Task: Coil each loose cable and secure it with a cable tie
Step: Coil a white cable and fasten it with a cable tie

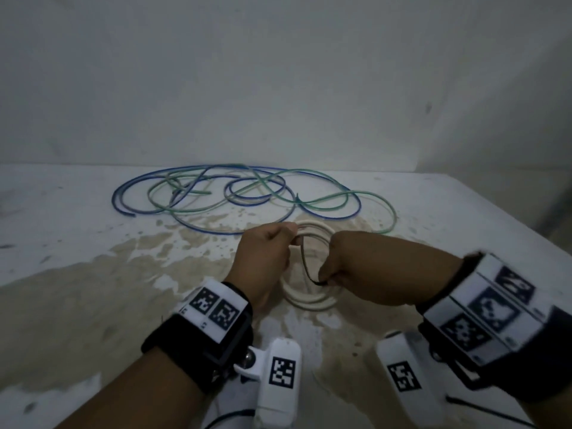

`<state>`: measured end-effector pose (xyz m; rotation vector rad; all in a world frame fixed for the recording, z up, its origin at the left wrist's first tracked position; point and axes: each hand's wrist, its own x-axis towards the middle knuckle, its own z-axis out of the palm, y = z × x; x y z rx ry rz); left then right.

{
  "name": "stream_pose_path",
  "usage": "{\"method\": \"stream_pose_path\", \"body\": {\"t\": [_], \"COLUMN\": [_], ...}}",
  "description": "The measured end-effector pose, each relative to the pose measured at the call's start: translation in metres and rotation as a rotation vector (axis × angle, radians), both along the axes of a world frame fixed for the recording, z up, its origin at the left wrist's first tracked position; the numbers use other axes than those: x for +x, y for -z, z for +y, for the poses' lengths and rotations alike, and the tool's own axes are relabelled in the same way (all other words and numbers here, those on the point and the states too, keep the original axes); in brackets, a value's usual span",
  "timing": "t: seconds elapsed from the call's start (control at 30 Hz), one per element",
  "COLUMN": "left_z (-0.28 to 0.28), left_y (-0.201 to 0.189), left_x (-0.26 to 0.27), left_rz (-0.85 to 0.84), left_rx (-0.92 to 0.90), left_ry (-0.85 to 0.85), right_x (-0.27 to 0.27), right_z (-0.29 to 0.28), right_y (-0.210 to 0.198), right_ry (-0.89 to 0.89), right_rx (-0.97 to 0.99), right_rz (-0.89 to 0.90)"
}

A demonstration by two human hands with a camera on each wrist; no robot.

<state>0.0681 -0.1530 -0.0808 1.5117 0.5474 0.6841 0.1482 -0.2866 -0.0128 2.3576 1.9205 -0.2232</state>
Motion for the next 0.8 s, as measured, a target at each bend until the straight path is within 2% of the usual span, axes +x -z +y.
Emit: {"method": "stream_pose_path", "body": {"t": [0.13, 0.2, 0.27, 0.43, 0.63, 0.7, 0.8], "left_z": [0.001, 0.001, 0.001, 0.003, 0.004, 0.005, 0.007], "left_y": [0.0, -0.001, -0.002, 0.0, -0.004, -0.004, -0.004], "left_x": [-0.002, -0.001, 0.0, 0.002, 0.002, 0.001, 0.0], "left_rz": [0.017, 0.033, 0.042, 0.014, -0.014, -0.026, -0.017], "left_rx": [0.195, 0.254, 0.266, 0.218, -0.088, -0.039, 0.014], "left_ry": [0.031, 0.01, -0.019, -0.031, 0.019, 0.027, -0.073], "right_x": [-0.002, -0.002, -0.002, 0.001, -0.004, -0.003, -0.004], "right_z": [0.015, 0.018, 0.018, 0.018, 0.027, 0.03, 0.036], "right_y": [0.005, 0.01, 0.013, 0.015, 0.016, 0.017, 0.017], "right_ry": [0.038, 0.029, 0.053, 0.079, -0.018, -0.032, -0.041], "right_rx": [0.11, 0.26, 0.383, 0.471, 0.493, 0.498, 0.534], "right_rz": [-0.209, -0.257, -0.214, -0.197, -0.239, -0.211, -0.206]}}
